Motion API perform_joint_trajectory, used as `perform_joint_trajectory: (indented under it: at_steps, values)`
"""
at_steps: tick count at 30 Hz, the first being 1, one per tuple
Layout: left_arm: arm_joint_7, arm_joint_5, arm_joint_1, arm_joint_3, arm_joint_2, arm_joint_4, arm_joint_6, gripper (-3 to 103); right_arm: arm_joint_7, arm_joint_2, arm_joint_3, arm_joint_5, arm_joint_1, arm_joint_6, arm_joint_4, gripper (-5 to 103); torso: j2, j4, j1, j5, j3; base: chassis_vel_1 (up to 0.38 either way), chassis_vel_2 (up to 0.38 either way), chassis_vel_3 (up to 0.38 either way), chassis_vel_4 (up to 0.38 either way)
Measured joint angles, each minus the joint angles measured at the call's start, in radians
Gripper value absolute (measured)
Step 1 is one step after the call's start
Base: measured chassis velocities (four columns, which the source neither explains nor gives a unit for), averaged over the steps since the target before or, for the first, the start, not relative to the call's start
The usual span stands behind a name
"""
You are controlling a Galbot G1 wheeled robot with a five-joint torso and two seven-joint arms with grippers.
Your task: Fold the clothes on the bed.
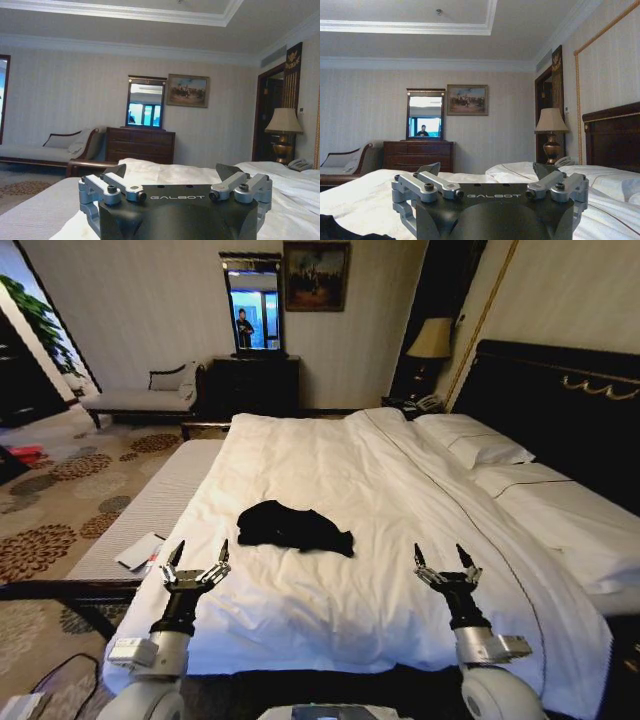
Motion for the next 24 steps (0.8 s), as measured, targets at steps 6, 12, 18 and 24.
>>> perform_joint_trajectory:
  at_steps: [6, 12, 18, 24]
  values:
    - [0.000, 0.001, -0.002, 0.000, -0.002, 0.003, 0.000, 100, 0.001, -0.004, -0.007, 0.011, 0.007, 0.007, -0.005, 100, 0.000, 0.0001, 0.000, 0.0003, 0.000, -0.037, 0.087, 0.046, -0.081]
    - [0.000, 0.003, -0.006, 0.001, -0.004, 0.009, 0.000, 100, 0.004, -0.010, -0.019, 0.048, 0.017, 0.006, -0.001, 100, 0.000, 0.0000, 0.001, 0.0003, 0.000, -0.070, 0.072, 0.069, -0.063]
    - [0.000, 0.006, -0.008, 0.003, -0.006, 0.012, 0.000, 100, -0.002, -0.015, -0.023, 0.055, 0.027, 0.015, -0.009, 100, 0.000, -0.0001, 0.000, 0.0001, 0.000, 0.000, 0.000, 0.000, 0.000]
    - [0.000, 0.007, -0.011, 0.003, -0.008, 0.014, 0.000, 100, -0.001, -0.018, -0.023, 0.053, 0.030, 0.009, -0.009, 100, 0.000, 0.0000, 0.000, 0.0001, 0.000, 0.000, 0.000, 0.000, 0.000]
